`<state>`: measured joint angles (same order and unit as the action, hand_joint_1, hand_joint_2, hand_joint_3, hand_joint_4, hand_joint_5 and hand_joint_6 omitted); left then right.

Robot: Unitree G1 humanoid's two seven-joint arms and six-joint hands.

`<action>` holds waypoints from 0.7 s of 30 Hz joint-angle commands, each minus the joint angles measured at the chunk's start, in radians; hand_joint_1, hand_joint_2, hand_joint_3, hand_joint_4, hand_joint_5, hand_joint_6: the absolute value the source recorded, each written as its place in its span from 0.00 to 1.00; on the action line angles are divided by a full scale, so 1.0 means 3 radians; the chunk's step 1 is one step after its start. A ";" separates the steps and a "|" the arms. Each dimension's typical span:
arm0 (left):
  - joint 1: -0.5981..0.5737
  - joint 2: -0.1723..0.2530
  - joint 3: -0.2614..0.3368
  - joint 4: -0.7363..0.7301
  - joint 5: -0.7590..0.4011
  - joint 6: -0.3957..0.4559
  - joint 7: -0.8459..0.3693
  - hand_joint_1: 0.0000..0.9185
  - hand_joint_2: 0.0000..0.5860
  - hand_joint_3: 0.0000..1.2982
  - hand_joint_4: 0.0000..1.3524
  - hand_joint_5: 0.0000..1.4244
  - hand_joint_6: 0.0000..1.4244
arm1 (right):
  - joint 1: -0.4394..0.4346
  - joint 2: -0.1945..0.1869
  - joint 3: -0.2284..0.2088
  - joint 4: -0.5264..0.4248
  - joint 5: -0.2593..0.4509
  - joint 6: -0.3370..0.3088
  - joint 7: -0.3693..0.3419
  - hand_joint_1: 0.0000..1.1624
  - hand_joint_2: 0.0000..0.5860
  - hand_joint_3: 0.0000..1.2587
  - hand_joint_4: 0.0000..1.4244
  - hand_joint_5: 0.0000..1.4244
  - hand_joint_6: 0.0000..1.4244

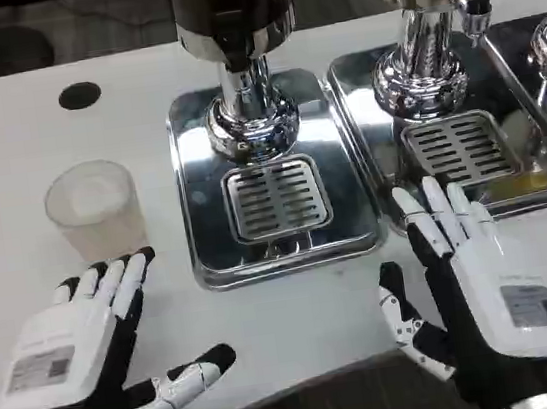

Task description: Grasp the cup under the faucet to collect the drink, then remove the cup.

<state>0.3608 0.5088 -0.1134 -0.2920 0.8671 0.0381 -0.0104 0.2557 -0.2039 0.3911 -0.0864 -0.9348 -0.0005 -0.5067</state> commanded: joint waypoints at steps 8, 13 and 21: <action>-0.0006 0.0050 0.0029 0.0019 -0.0035 -0.0005 -0.0069 0.00 0.16 0.00 0.00 0.00 0.00 | -0.0008 0.0049 -0.0014 0.0011 0.0017 0.0015 -0.0031 0.44 1.00 0.10 0.00 0.00 0.03; -0.0032 0.0044 0.0030 0.0034 -0.0065 -0.0020 -0.0084 0.00 0.16 0.00 0.00 0.00 0.00 | -0.0028 0.0051 -0.0031 -0.0002 0.0018 0.0027 -0.0008 0.44 1.00 0.10 0.00 0.00 0.03; -0.0004 -0.0026 0.0251 0.0190 -0.0433 -0.0369 0.0301 0.00 0.16 0.00 0.00 0.00 0.00 | -0.0075 0.0127 0.0021 -0.0010 -0.0028 0.0105 0.0012 0.44 1.00 0.11 0.00 0.00 0.03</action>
<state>0.3546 0.5070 -0.0602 -0.2595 0.7714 -0.0370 0.0408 0.2404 -0.1738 0.3930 -0.0860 -0.9361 0.0189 -0.5033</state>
